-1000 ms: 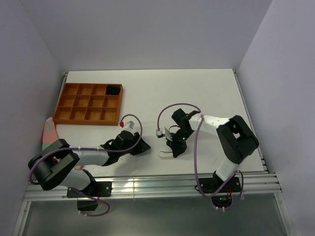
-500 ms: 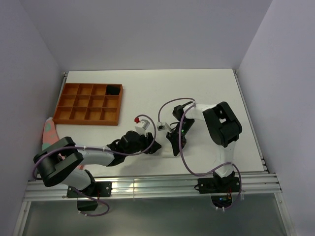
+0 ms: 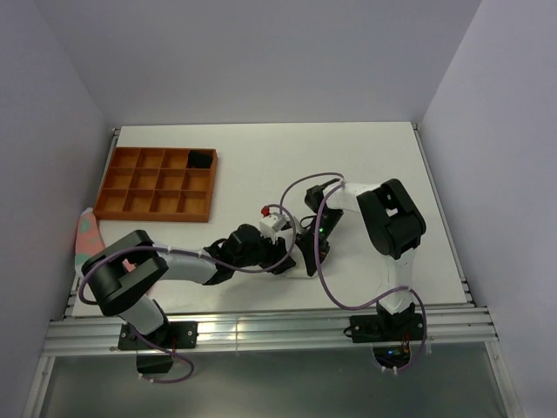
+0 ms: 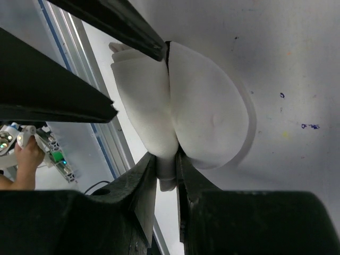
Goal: Roll the socks
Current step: Roll the sock at the center of the board.
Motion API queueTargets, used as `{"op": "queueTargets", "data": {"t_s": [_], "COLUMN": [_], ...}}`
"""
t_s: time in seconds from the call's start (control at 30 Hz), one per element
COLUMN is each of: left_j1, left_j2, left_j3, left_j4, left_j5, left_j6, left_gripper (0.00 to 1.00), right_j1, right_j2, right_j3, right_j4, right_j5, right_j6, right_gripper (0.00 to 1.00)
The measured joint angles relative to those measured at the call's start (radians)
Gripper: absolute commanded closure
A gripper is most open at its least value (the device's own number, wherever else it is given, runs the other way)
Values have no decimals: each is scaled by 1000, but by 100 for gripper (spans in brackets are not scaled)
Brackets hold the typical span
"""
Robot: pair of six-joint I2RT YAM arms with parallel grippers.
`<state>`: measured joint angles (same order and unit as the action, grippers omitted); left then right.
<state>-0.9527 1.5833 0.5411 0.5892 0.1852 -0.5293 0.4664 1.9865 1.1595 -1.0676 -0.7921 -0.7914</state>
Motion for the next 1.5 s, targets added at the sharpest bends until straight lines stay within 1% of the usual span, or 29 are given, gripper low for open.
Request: {"op": "queueTargets", "data": {"t_s": [0.23, 0.5, 0.67, 0.77, 0.87, 0.9, 0.97, 1.0, 1.07, 1.1, 1.17, 1.2, 1.23, 1.33, 1.5], "left_j1": [0, 13, 17, 18, 18, 18, 18, 18, 18, 18, 19, 19, 19, 20, 21], "left_j2": [72, 77, 92, 108, 127, 134, 145, 150, 156, 161, 174, 181, 190, 210, 233], "left_j3": [40, 43, 43, 44, 56, 62, 70, 74, 82, 86, 99, 107, 117, 140, 170], "left_j4": [-28, -23, -17, -17, -18, -18, -18, -18, -19, -19, -24, -27, -32, -38, -50], "left_j5": [66, 150, 182, 183, 183, 183, 183, 184, 185, 186, 188, 192, 194, 202, 206], "left_j6": [42, 47, 47, 46, 42, 40, 32, 26, 8, 2, -14, -19, -31, -56, -70], "left_gripper": [53, 53, 54, 57, 63, 68, 73, 79, 85, 91, 94, 98, 99, 100, 100], "right_j1": [0, 0, 0, 0, 0, 0, 0, -1, -2, -3, -3, -4, -5, -6, -11], "right_j2": [12, 16, 18, 21, 21, 21, 21, 21, 20, 15, 0, -12, -26, -77, -164], "right_j3": [10, 17, 21, 26, 26, 26, 26, 27, 26, 22, 10, 2, -10, -44, -99], "right_j4": [-9, -15, -17, -19, -18, -18, -18, -17, -16, -11, 1, 10, 22, 62, 127], "right_j5": [9, 18, 24, 27, 32, 35, 40, 44, 52, 58, 71, 81, 92, 125, 190], "right_j6": [26, 44, 52, 62, 70, 73, 80, 86, 99, 107, 121, 127, 134, 150, 190], "right_gripper": [87, 87, 87, 87, 87, 87, 87, 86, 84, 83, 80, 77, 71, 63, 58]}}
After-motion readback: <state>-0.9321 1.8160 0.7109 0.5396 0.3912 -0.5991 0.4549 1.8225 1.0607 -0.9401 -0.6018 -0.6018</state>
